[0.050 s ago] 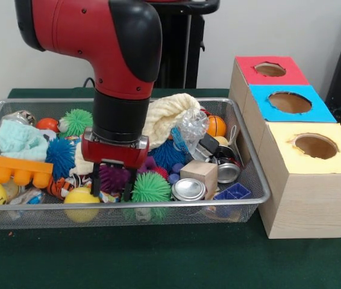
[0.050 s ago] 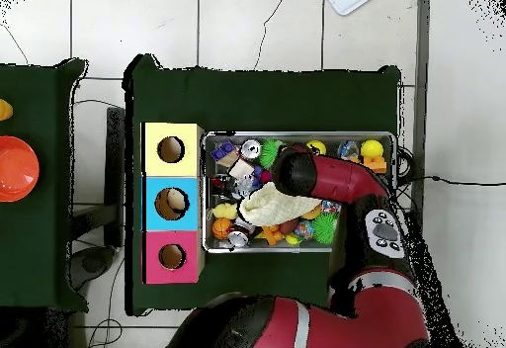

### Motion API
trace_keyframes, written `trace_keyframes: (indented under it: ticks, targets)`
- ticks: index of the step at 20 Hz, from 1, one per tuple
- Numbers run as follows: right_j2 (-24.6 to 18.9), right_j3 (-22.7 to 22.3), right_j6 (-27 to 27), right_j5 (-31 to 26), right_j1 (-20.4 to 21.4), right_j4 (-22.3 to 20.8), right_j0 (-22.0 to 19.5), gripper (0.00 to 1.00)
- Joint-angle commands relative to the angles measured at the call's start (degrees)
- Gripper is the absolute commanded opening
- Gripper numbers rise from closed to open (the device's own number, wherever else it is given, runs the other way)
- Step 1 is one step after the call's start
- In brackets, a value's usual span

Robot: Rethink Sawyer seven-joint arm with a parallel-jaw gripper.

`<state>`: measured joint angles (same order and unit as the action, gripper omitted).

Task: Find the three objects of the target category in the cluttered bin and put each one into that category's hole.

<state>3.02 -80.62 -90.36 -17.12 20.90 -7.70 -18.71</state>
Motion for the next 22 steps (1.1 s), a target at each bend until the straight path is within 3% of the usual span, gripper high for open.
trace_keyframes:
  ticks: [1,9,13,22]
  targets:
    - [-2.62,-4.18,-14.10,5.18,-4.72,2.92,-0.29,1.00]
    - [2.18,-0.63,-11.43,5.53,-8.17,-0.10,3.01,1.00]
    - [3.48,0.16,-11.37,6.53,-9.71,0.40,3.48,1.00]
    - [9.79,3.57,-10.58,0.83,-12.34,1.08,7.56,1.00]
